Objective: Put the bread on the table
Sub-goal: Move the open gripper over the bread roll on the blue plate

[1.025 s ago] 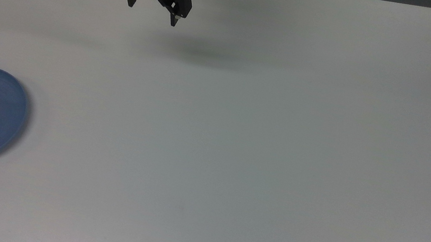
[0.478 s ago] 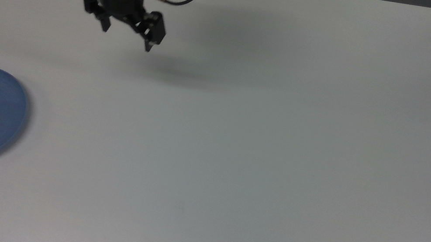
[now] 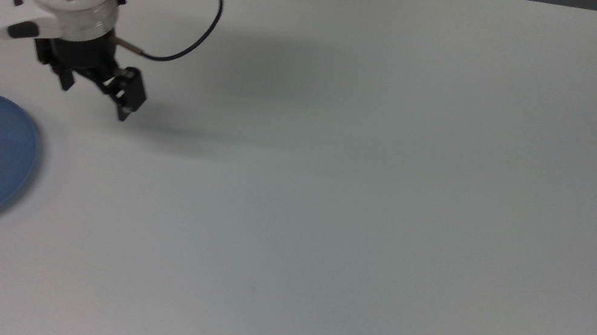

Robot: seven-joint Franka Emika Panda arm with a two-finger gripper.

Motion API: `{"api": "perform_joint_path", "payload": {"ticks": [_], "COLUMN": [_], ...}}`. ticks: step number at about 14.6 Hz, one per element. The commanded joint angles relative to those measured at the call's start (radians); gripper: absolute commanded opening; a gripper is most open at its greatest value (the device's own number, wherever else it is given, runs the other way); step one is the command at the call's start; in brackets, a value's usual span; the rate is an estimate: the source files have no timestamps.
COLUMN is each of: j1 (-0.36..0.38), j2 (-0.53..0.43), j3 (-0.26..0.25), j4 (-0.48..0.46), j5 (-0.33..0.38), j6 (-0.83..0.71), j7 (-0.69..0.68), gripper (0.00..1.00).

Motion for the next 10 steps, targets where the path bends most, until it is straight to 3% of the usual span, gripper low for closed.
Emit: {"api": "perform_joint_path", "payload": {"ticks": [1,10], "j1": [-0.019,-0.099], "j2": [0.087,0.248], "j3": [-0.041,-0.082], "j4": [0.076,0.122], "j5": [0.000,0.011], "j6": [0.093,0.468], "j7": [-0.053,-0.058], "gripper": [1.00,1.00]}}
